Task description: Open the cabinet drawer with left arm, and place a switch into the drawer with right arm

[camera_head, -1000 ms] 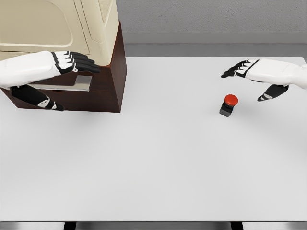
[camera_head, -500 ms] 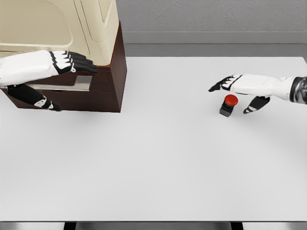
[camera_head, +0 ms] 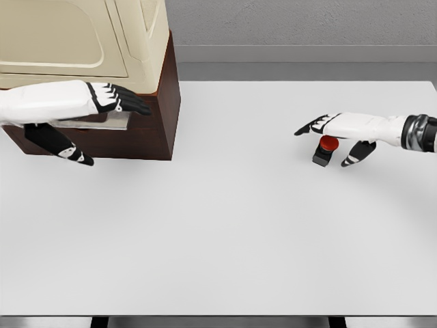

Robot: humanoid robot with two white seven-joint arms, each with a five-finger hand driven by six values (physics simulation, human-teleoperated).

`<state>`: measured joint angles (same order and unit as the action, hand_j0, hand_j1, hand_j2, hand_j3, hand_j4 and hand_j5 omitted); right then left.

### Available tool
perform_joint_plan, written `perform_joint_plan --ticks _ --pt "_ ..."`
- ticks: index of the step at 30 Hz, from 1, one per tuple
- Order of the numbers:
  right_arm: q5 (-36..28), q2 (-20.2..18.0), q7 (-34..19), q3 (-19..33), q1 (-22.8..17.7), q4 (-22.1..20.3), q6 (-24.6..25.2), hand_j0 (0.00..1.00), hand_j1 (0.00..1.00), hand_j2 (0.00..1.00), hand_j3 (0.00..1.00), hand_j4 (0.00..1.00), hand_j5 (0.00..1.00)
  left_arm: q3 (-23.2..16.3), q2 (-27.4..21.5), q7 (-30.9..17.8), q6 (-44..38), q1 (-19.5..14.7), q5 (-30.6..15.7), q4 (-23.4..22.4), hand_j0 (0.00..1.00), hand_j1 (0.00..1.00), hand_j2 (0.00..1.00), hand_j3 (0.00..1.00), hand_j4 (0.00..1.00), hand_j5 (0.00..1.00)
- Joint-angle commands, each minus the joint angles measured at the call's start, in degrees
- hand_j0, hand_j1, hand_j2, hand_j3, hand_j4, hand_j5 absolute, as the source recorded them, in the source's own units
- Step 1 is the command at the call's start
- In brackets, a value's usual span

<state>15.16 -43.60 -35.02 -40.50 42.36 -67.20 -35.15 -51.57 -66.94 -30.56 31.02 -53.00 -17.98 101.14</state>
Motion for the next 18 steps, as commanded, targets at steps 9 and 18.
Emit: perform_joint_plan --ticks 9,18 --pt "-0.13 0.09 0.02 0.07 0.09 1.46 0.15 0.84 0.84 0.84 0.84 0.84 0.84 -0.11 -6.01 -2.75 -0.43 -0.44 -7.77 0.02 1.0 1.0 1.0 1.0 1.0 1.0" --pt "0.49 0.79 0.02 -0.01 0.0 1.46 0.15 0.83 0.83 0.83 0.83 0.83 0.83 -0.11 -8.82 -4.44 -6.76 -0.17 -11.81 0.02 1.0 1.0 1.0 1.0 1.0 1.0"
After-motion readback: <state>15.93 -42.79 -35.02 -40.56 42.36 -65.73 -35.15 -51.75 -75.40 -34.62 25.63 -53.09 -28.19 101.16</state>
